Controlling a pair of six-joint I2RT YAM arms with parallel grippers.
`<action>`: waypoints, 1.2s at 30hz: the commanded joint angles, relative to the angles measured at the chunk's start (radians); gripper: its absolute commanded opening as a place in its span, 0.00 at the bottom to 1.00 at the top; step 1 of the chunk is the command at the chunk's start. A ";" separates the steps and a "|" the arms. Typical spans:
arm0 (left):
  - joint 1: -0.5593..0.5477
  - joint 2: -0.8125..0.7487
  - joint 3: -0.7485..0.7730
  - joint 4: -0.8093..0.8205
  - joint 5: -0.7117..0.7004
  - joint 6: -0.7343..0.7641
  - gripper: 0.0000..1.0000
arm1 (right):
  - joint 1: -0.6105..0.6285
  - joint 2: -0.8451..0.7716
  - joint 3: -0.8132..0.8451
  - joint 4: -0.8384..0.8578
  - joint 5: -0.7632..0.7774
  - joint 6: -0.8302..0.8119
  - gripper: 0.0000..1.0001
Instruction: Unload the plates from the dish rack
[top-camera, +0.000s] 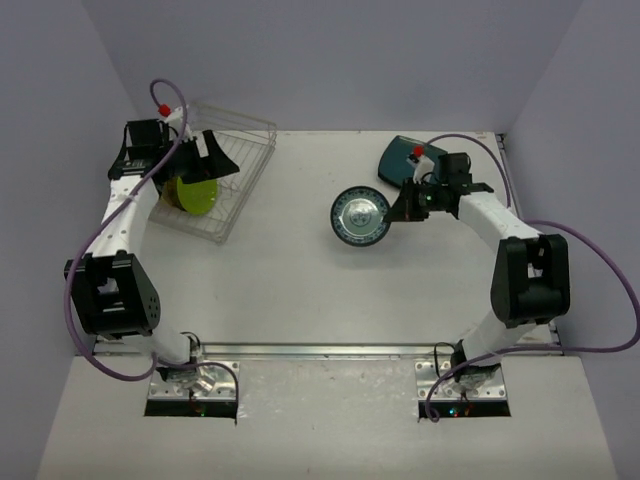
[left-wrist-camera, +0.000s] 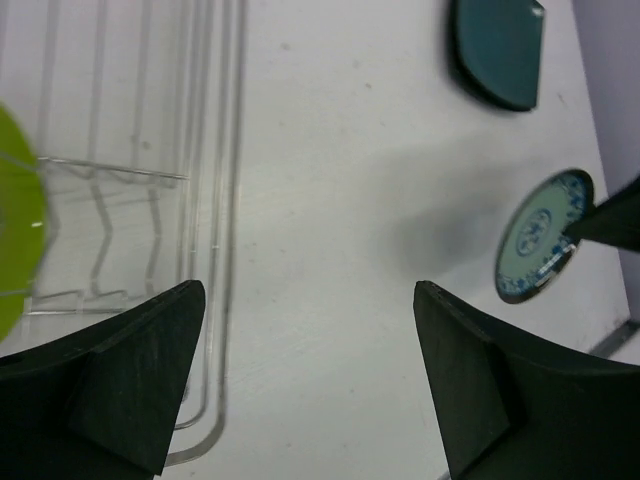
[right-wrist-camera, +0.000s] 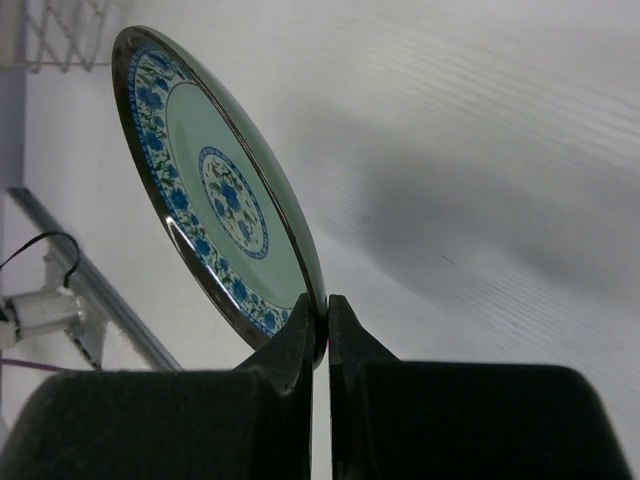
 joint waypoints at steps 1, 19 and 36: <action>0.071 0.001 0.098 0.028 -0.084 -0.031 0.84 | -0.127 0.032 0.002 -0.039 0.052 -0.077 0.00; 0.146 0.183 0.352 -0.151 -0.304 0.211 0.52 | -0.241 0.277 0.139 -0.118 0.189 -0.248 0.03; 0.146 0.300 0.335 -0.204 -0.377 0.365 0.37 | -0.239 0.343 0.255 -0.217 0.175 -0.246 0.06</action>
